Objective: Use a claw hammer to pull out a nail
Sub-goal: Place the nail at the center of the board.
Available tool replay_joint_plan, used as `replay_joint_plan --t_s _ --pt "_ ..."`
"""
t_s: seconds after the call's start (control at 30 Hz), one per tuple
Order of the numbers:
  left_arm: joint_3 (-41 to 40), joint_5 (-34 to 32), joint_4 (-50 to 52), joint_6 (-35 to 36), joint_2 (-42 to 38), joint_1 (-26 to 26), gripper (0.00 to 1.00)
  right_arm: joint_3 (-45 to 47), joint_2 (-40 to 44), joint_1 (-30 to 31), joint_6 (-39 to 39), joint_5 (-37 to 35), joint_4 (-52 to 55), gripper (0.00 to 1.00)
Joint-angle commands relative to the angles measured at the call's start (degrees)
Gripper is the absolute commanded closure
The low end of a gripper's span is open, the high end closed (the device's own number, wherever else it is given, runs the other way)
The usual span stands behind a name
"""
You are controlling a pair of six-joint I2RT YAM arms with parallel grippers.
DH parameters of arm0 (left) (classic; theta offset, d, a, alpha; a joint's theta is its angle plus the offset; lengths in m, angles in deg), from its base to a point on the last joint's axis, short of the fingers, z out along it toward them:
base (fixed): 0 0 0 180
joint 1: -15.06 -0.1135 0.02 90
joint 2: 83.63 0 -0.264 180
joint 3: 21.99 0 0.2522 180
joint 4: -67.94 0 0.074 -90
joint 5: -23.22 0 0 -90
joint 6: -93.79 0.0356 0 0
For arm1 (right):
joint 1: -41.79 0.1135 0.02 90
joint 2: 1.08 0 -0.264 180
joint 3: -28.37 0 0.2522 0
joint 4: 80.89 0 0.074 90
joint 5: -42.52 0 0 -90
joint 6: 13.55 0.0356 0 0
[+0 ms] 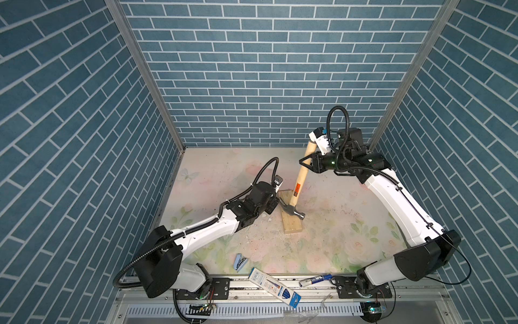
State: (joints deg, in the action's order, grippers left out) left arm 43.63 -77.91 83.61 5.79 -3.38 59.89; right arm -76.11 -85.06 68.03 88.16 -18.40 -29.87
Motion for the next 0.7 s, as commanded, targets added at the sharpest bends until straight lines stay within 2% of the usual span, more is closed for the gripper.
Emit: replay_joint_plan --t_s 0.0,0.23,0.5,0.67 --pt "1.2 2.0 4.3 -6.8 0.5 -2.7 1.00 1.8 4.9 0.2 2.7 -2.8 -5.1 1.00" --pt "2.7 5.7 10.8 -12.3 4.0 -6.4 1.00 7.1 9.5 2.7 -0.5 -10.3 -9.0 1.00" --pt "6.1 10.0 18.7 -16.2 9.8 -11.5 1.00 6.2 9.6 10.6 -8.6 -25.4 -6.3 1.00" --pt "7.4 10.8 21.6 -17.1 12.5 -13.4 1.00 5.5 9.1 13.6 -11.6 -32.4 -4.8 1.00"
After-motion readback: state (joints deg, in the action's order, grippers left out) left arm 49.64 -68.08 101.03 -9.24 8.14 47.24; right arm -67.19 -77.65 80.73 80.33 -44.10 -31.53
